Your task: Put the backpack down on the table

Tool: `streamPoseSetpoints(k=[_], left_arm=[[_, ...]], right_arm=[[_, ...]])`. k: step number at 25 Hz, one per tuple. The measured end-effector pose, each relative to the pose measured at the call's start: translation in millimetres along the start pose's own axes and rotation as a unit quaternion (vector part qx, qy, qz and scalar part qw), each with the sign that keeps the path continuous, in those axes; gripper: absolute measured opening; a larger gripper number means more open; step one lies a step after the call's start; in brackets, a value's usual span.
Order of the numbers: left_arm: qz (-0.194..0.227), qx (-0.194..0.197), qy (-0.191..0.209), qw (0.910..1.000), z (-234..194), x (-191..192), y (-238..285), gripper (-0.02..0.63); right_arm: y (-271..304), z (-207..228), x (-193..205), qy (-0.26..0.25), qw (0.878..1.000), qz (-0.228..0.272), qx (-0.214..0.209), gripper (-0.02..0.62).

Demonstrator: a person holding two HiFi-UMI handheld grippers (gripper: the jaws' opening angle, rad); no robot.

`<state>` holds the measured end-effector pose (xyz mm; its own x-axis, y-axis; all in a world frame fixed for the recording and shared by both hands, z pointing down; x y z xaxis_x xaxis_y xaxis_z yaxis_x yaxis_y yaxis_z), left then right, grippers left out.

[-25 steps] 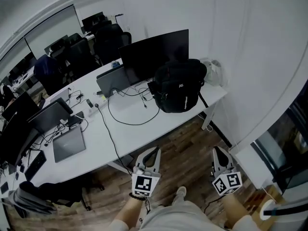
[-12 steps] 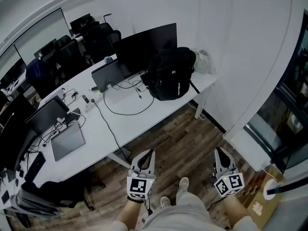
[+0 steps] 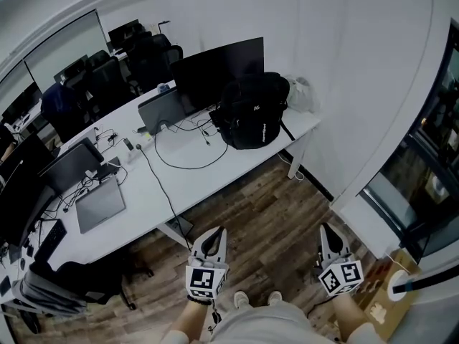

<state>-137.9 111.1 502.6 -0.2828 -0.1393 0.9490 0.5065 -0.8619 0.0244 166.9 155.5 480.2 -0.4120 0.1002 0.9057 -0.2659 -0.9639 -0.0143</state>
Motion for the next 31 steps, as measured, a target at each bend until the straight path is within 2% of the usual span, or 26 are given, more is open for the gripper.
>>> streamPoseSetpoints(k=[9, 15, 31], left_arm=[[0.001, -0.019, 0.010, 0.9998, 21.6, -13.8, 4.0, 0.009], [0.004, -0.023, -0.008, 0.9997, 22.6, -16.2, 5.3, 0.009], [-0.007, -0.022, -0.004, 0.9997, 26.4, -16.2, 3.4, 0.009]], right_arm=[[-9.0, 11.3, -9.3, 0.001, 1.000, -0.005, -0.013, 0.014], [-8.9, 18.7, -6.4, 0.004, 1.000, -0.009, -0.017, 0.014], [-7.5, 19.6, -6.3, 0.005, 1.000, -0.016, -0.020, 0.014]])
Point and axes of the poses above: the fingertips, and each gripper's own axes: y forward along the fingers, z to its right, x out of its underside, the point moved 4 cm from there along -y, backward along the fingers, and after that the axes turned 15 degrees about y, right-handed, at the moved point
